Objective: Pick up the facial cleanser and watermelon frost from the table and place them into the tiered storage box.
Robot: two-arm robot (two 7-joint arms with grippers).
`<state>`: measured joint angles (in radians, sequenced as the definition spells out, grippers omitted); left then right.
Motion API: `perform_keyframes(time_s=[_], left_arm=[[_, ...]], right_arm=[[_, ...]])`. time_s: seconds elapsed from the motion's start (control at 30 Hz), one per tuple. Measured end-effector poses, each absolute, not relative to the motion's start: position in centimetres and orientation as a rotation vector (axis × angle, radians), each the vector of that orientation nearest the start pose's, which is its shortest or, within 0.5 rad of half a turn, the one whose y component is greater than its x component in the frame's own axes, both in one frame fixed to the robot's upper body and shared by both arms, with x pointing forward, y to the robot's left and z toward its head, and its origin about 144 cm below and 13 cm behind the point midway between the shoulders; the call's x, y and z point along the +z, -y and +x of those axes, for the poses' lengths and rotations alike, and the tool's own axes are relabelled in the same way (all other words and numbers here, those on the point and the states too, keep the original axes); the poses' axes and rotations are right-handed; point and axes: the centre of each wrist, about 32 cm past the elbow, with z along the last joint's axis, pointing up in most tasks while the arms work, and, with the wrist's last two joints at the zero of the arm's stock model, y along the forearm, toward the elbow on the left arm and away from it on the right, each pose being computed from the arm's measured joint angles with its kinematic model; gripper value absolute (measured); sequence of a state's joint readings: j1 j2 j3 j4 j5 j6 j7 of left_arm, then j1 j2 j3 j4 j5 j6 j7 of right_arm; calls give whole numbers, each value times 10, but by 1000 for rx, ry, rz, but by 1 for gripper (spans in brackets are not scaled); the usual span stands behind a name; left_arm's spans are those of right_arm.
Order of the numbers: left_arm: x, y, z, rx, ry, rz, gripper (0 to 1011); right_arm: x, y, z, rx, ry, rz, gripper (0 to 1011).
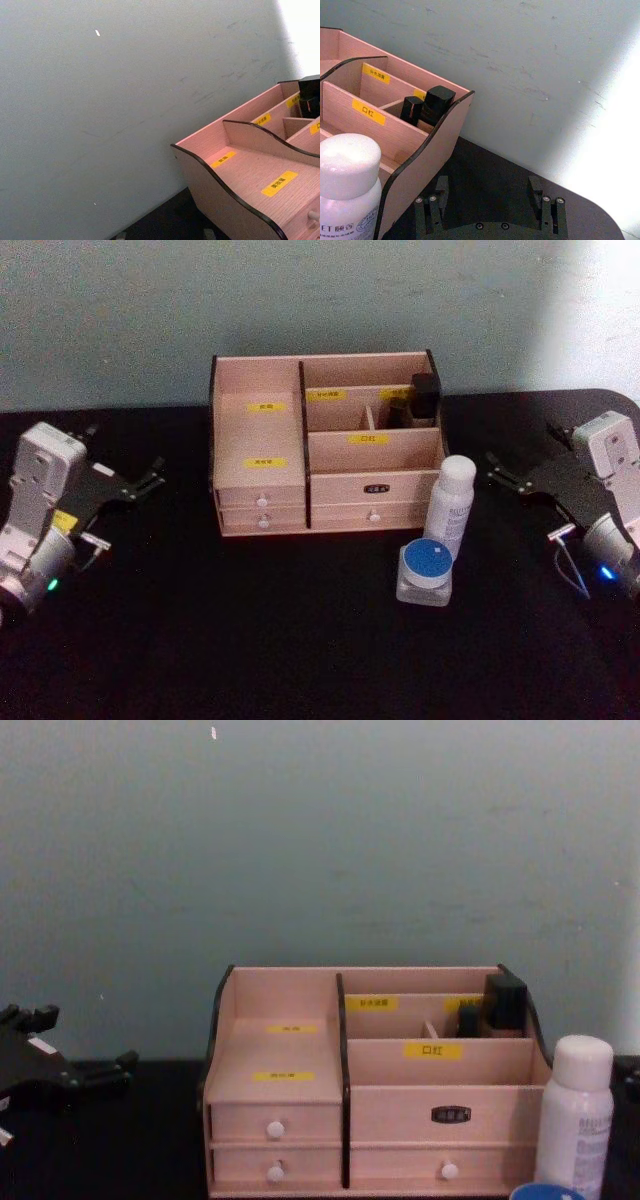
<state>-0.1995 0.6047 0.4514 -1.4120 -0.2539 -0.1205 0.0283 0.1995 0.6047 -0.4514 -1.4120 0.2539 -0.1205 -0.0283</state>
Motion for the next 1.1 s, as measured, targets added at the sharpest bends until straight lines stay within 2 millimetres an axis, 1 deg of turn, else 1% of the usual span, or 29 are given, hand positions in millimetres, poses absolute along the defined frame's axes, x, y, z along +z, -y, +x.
perform_keyframes(time_s=[1.1], left_arm=[[1140, -310, 489, 1248, 285, 305, 1001]], right_arm=[[1140, 310, 489, -1248, 285, -304, 1002]])
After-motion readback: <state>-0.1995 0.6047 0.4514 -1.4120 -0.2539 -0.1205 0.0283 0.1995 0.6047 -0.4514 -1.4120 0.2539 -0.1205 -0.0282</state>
